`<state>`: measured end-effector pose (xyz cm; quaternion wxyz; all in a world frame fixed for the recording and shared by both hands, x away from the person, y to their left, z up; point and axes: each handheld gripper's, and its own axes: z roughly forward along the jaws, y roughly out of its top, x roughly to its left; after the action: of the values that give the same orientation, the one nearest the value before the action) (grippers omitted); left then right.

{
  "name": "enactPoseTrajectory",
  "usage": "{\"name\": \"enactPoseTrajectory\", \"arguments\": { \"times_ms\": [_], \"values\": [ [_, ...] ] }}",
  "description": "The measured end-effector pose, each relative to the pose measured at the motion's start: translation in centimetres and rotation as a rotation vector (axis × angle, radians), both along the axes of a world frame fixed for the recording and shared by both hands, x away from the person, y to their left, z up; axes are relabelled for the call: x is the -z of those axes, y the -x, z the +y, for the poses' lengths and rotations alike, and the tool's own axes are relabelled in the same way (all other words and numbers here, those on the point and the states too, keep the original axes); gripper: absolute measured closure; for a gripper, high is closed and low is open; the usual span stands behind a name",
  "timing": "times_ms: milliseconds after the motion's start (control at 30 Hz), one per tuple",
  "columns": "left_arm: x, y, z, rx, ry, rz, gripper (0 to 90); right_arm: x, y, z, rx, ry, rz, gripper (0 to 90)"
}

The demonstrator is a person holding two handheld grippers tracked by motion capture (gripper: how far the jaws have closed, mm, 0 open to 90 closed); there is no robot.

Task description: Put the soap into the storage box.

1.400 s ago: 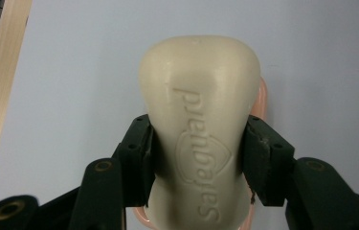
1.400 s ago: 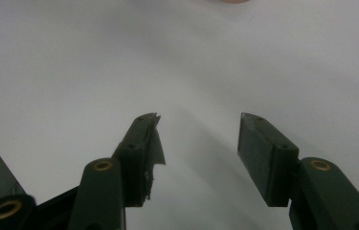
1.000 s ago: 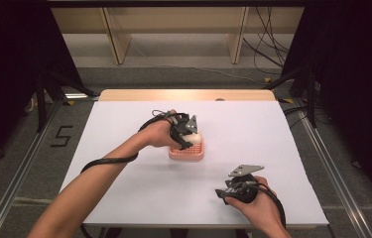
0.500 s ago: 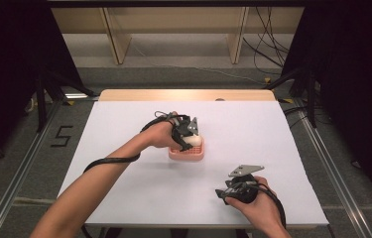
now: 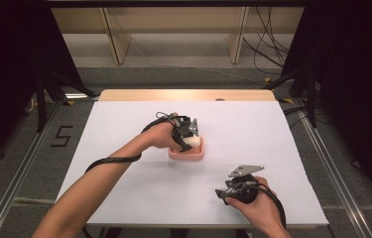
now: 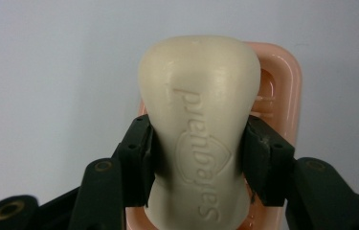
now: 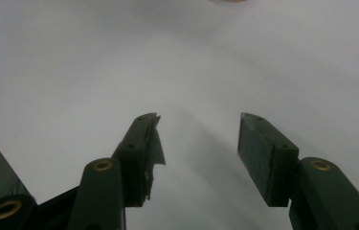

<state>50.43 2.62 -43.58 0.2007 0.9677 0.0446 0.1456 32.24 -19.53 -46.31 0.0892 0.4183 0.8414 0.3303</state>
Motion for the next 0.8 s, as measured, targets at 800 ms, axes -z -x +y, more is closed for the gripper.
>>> {"name": "enactPoseTrajectory", "arguments": {
  "times_ms": [800],
  "values": [
    [0.9, -0.74, 0.21, -0.036, -0.015, 0.02, 49.0, -0.02, 0.04, -0.02, -0.006, 0.002, -0.002, 48.9]
  ]
}}
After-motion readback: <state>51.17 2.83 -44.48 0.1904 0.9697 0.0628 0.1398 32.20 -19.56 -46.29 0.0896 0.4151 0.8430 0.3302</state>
